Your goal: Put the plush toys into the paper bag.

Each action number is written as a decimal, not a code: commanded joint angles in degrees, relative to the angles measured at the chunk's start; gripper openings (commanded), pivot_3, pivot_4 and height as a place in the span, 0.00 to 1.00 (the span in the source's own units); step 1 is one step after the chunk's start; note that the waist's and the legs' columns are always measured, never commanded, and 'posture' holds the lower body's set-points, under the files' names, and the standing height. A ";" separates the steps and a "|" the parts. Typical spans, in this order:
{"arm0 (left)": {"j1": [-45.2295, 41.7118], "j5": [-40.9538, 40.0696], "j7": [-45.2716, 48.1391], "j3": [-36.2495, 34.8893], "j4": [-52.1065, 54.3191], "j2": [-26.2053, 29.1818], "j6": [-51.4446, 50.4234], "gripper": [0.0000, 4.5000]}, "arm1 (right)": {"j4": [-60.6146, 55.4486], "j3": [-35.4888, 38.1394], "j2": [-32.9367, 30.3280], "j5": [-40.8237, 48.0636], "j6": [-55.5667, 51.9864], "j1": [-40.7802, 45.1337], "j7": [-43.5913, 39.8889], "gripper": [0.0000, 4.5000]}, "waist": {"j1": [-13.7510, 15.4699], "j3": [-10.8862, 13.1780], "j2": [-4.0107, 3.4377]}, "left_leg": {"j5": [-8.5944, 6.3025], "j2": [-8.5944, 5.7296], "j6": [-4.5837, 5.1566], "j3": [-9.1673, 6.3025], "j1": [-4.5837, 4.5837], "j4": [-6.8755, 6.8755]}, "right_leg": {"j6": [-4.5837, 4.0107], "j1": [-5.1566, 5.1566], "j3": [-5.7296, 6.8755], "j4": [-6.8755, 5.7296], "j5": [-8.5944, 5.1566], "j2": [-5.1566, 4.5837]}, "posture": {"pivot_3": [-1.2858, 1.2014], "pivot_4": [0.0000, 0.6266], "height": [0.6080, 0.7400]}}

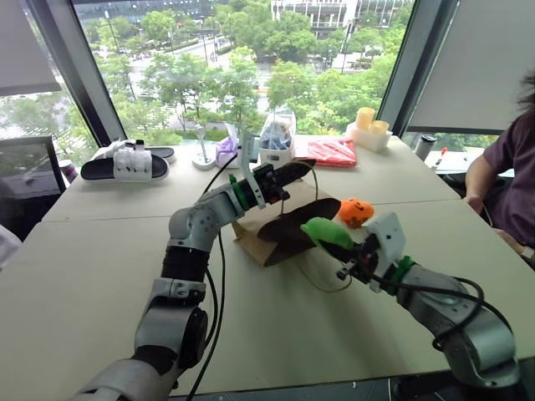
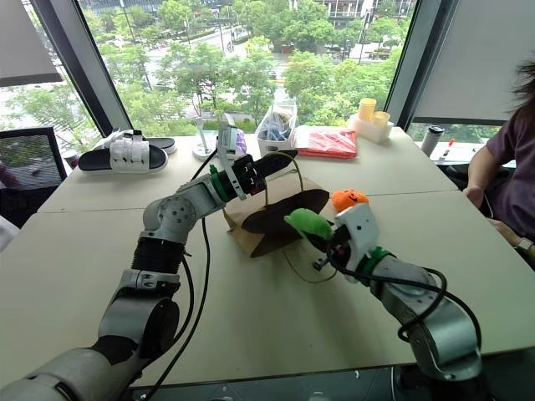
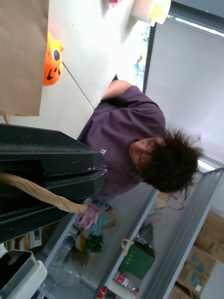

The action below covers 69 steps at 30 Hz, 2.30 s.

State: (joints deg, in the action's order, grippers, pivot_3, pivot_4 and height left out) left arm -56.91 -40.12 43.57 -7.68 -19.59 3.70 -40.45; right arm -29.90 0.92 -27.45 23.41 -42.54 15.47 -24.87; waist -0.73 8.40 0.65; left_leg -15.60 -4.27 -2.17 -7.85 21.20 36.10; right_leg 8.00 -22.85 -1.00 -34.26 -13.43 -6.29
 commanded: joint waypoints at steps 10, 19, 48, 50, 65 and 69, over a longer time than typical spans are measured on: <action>0.13 -3.64 -3.98 -1.09 7.97 -1.45 -3.19 0.00 | 28.04 -13.83 4.76 -16.76 14.27 16.99 -0.64 0.01 | -0.03 0.00 0.00 | 0.25 -0.01 -0.43 0.02 0.15 -0.08 | -0.01 -0.25 -0.03 -0.05 0.01 0.00 | 0.52 0.24 1.00; -0.39 -1.50 -8.18 -3.07 3.41 -1.67 2.56 0.00 | 19.53 -10.73 3.01 -14.39 13.60 12.83 -5.53 0.85 | 0.00 0.00 0.00 | 0.25 -0.02 -0.43 0.02 0.17 -0.07 | -0.01 -0.26 -0.03 -0.04 0.01 -0.01 | 0.52 0.24 1.00; 0.48 -1.73 -10.28 -4.69 3.15 -0.58 3.36 0.00 | 73.52 6.24 4.61 -16.88 23.11 36.17 12.09 0.85 | -0.54 -0.01 -0.03 | 0.29 0.06 -0.47 0.28 0.19 -0.20 | -0.11 -0.49 -0.24 -0.09 0.08 0.04 | 0.52 0.24 1.00; 0.52 -1.84 -10.80 -4.95 3.25 -0.52 3.43 0.00 | 81.89 4.83 4.74 -19.13 26.72 39.98 12.85 0.85 | -0.35 -0.01 -0.03 | 0.28 0.05 -0.48 0.27 0.20 -0.22 | -0.11 -0.49 -0.23 -0.06 0.08 0.02 | 0.52 0.24 1.00; 1.67 -2.78 -13.61 -5.86 5.15 0.40 3.68 0.00 | 99.95 1.23 3.37 -26.76 34.06 46.73 15.23 0.01 | -0.43 -0.02 -0.02 | 0.30 0.01 -0.50 0.21 0.16 -0.08 | -0.11 -0.31 -0.21 -0.06 0.08 0.02 | 0.52 0.24 1.00; 0.07 -2.70 -12.87 -5.90 3.18 0.11 4.52 0.00 | 85.70 5.97 -0.45 -22.24 35.20 42.69 12.54 0.01 | 0.02 -0.01 -0.04 | 0.30 -0.03 -0.50 0.14 0.22 -0.07 | -0.11 -0.32 -0.21 -0.04 0.08 0.01 | 0.52 0.24 1.00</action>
State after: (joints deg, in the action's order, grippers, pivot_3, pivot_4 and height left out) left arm -54.54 -41.92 29.98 -12.76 -16.93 3.78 -37.04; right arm 62.59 4.21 -25.56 -0.92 -7.70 57.63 -11.80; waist -0.72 8.39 0.62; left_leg -15.30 -4.32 -2.67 -7.73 21.44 36.04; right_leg 7.90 -23.16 -1.22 -34.30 -13.35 -6.28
